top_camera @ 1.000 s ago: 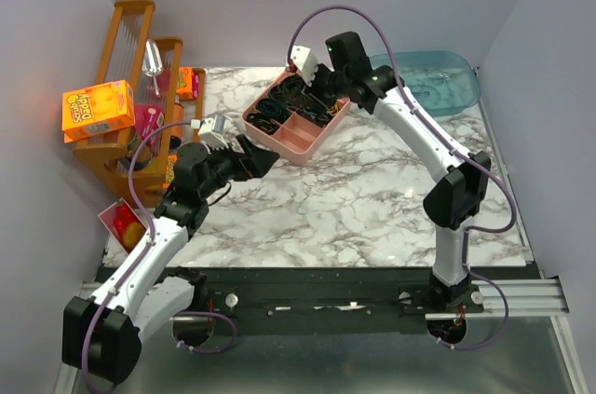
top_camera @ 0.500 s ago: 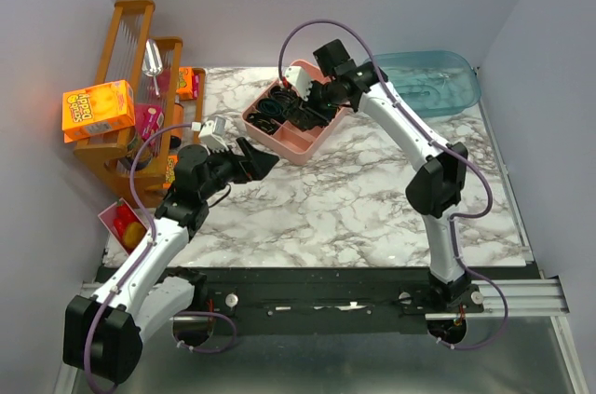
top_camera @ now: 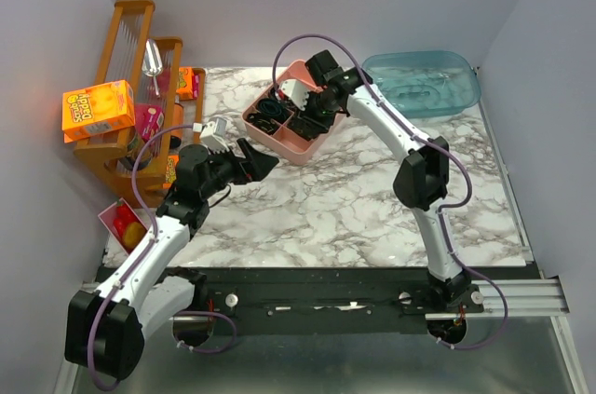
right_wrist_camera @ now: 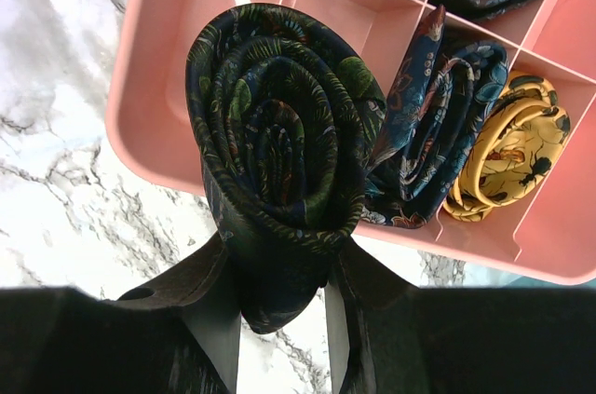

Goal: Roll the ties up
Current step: Move the storage box to the center of the board.

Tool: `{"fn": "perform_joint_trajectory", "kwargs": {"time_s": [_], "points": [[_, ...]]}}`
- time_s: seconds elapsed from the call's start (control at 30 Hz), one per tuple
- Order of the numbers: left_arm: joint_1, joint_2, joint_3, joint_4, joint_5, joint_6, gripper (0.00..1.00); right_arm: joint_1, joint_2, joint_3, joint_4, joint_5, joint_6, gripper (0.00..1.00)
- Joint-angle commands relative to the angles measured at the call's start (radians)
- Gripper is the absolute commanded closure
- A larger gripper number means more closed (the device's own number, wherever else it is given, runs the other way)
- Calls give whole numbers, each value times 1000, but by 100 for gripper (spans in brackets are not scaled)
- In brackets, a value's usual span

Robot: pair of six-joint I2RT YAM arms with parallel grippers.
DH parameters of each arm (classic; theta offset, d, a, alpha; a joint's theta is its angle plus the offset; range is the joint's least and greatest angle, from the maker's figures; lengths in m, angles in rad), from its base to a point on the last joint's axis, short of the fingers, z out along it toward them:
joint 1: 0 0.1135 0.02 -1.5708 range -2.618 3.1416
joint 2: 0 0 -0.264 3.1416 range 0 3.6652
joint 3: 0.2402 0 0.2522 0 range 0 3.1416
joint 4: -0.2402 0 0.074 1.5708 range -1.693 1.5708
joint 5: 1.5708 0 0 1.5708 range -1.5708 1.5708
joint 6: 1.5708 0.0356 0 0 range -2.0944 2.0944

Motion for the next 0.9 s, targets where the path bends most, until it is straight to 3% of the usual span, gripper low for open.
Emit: {"fn": "perform_joint_trajectory", "kwargs": {"time_s": [0.0, 0.3, 0.87], "points": [[12, 10, -12, 31, 30, 12, 1, -3, 28, 47, 7, 46, -12, 100], [18, 25, -11, 37, 37, 12, 1, 5, 71, 54, -34, 63, -4, 100], [23, 41, -8, 60, 51, -4, 1, 3, -34, -156, -142, -52, 100, 100]]}}
